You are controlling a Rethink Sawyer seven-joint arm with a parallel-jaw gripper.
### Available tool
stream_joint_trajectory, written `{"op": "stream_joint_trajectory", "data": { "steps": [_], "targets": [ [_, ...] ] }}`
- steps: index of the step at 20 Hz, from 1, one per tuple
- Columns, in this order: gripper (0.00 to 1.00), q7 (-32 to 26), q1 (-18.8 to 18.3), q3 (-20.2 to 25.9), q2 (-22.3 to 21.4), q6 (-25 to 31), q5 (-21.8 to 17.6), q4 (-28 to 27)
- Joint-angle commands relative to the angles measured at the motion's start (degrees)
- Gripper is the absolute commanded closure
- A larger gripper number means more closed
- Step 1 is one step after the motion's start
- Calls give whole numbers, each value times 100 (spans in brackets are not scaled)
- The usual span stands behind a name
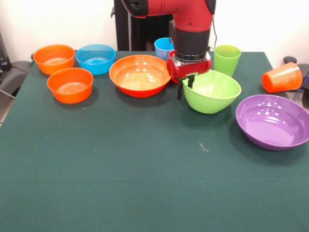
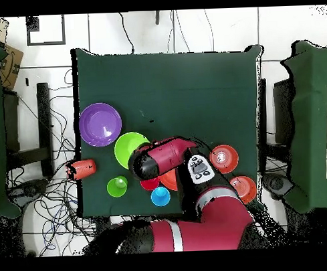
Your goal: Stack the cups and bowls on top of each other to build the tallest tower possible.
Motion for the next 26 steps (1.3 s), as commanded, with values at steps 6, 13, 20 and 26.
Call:
{"op": "stream_joint_trajectory", "data": {
  "steps": [6, 13, 20, 26],
  "targets": [
    [100, -467, -367, 595, -150, 448, -318, 148],
    [100, -545, -504, 681, -166, 472, -383, 190],
    [100, -472, -464, 617, -55, 369, -495, 155],
    [100, -660, -699, 741, 68, 432, -572, 22]
  ]
}}
